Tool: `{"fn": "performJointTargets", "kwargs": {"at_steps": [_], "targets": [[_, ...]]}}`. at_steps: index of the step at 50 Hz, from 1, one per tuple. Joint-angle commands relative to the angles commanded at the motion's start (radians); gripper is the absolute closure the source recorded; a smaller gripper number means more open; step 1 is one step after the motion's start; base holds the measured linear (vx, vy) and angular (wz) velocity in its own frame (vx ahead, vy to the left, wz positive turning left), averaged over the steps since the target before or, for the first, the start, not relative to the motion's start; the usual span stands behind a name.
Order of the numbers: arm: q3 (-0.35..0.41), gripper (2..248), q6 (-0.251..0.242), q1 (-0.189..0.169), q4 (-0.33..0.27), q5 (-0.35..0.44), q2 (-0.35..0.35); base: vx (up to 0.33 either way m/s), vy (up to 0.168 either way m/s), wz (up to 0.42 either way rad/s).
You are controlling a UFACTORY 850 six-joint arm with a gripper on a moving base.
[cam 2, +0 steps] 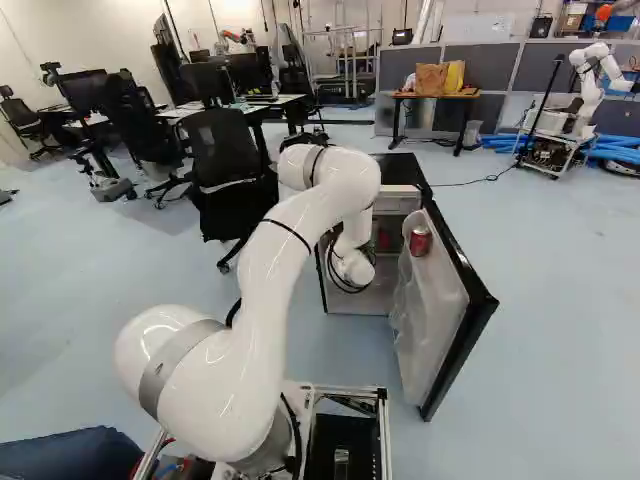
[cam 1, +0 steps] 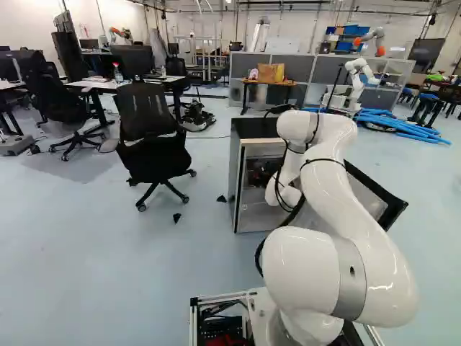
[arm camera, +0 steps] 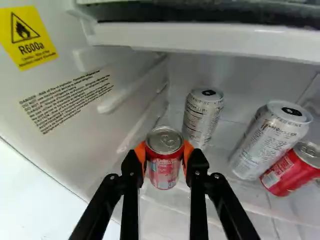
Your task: Grab a drink from the fridge
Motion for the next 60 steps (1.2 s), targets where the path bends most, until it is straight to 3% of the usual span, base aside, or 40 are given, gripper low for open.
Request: {"fn": "performJointTargets", "kwargs": {"at_steps": [29,60], "targets": [[0.219,156,0.0,-0.042,0.01,0.0,0.172,0.0,0.0,0.0],[0.458,156,0.0,-0.071,0.161,0.0,0.367,0.0,0.0,0.0]]}}
